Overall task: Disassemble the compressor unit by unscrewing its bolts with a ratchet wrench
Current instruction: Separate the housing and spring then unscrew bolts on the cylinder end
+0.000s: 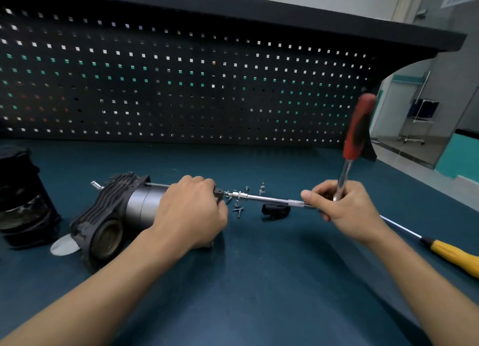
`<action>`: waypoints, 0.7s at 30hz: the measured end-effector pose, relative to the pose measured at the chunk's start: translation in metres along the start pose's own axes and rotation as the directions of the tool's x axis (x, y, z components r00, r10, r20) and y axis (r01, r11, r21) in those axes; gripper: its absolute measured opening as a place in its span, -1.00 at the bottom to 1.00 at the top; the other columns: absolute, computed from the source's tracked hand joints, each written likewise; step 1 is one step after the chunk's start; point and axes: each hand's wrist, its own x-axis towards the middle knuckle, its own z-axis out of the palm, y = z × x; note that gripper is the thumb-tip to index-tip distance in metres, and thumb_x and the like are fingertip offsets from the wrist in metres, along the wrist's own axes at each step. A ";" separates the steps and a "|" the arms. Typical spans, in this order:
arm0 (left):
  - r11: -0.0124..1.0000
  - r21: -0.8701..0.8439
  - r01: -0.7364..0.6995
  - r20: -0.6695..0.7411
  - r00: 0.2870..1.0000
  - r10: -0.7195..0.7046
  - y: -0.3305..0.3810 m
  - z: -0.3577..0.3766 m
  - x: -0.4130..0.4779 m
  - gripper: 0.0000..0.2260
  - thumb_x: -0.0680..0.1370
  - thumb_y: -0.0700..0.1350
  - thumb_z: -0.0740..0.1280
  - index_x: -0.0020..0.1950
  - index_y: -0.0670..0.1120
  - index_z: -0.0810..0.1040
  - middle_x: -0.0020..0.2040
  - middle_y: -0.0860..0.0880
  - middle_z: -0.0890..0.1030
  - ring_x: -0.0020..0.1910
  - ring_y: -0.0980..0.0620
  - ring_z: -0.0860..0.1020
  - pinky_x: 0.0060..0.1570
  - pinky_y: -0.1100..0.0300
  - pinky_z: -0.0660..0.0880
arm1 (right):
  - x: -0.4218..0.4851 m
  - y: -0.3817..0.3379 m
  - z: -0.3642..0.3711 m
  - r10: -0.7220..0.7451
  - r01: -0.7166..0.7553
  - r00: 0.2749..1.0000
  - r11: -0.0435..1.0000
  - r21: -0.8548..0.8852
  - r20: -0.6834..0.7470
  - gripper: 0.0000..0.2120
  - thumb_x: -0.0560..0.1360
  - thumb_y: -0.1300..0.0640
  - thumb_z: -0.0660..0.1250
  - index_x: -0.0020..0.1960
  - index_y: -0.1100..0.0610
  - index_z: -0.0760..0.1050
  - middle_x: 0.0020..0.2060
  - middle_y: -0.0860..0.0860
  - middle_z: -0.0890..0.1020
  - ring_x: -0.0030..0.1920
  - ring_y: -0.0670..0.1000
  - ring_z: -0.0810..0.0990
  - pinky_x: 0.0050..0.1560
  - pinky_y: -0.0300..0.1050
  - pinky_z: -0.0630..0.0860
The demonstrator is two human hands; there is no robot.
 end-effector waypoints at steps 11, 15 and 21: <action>1.000 0.005 0.012 -0.040 0.999 -0.012 0.000 0.001 0.002 -0.79 0.53 0.11 0.19 -0.14 -0.02 0.45 -0.16 0.05 0.49 -0.01 -0.05 0.48 -0.18 0.11 0.30 | 0.001 0.009 -0.001 -0.009 0.017 0.998 0.994 -0.112 0.067 -0.90 0.44 0.01 0.50 -0.14 0.03 0.71 -0.39 -0.15 0.65 -0.38 -0.23 0.54 -0.32 -0.43 0.41; 1.000 0.000 0.014 -0.049 0.999 -0.014 -0.001 0.005 0.004 -0.76 0.53 0.10 0.21 -0.26 0.01 0.34 -0.29 0.09 0.35 -0.13 -0.03 0.40 -0.24 0.12 0.28 | 0.000 -0.001 0.004 0.236 -0.237 0.971 0.970 0.048 0.036 -0.55 0.35 -0.24 0.43 -0.17 0.18 0.67 -0.38 0.01 0.68 -0.54 -0.05 0.37 -0.58 -0.33 0.24; 1.000 0.017 0.020 -0.049 0.999 -0.019 -0.002 0.007 0.005 -0.72 0.52 0.10 0.21 -0.31 0.00 0.28 -0.35 0.10 0.29 -0.20 -0.03 0.35 -0.27 0.12 0.26 | 0.003 -0.011 0.001 0.511 -0.531 0.847 0.812 0.243 0.143 -0.52 0.36 -0.27 0.40 -0.15 0.19 0.62 -0.18 0.26 0.71 -0.66 -0.08 0.18 -0.63 -0.34 0.06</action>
